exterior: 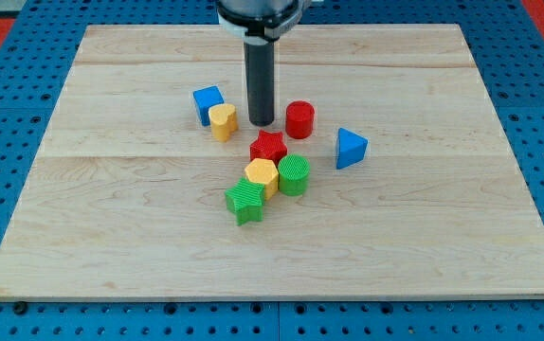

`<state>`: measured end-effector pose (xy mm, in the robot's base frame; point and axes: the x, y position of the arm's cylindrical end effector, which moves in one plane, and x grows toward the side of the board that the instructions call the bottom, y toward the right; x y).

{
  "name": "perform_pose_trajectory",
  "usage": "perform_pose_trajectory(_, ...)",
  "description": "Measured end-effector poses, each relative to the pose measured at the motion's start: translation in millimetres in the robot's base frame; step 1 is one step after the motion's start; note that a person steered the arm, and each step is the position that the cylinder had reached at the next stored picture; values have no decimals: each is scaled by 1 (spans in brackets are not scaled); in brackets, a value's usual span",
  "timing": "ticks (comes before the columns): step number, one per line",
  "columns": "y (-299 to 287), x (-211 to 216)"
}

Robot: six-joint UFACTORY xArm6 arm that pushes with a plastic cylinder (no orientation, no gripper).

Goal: Push yellow heart to the top left of green star

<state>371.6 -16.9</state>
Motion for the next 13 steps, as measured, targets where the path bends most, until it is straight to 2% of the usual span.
perform_pose_trajectory(1, -10, -25)
perform_pose_trajectory(2, -27, 14)
perform_pose_trajectory(3, -41, 34)
perform_pose_trajectory(5, -97, -25)
perform_pose_trajectory(6, -114, 19)
perform_pose_trajectory(7, -117, 39)
perform_pose_trajectory(8, -75, 48)
perform_pose_trajectory(10, -55, 103)
perform_pose_trajectory(12, -69, 57)
perform_pose_trajectory(13, -69, 57)
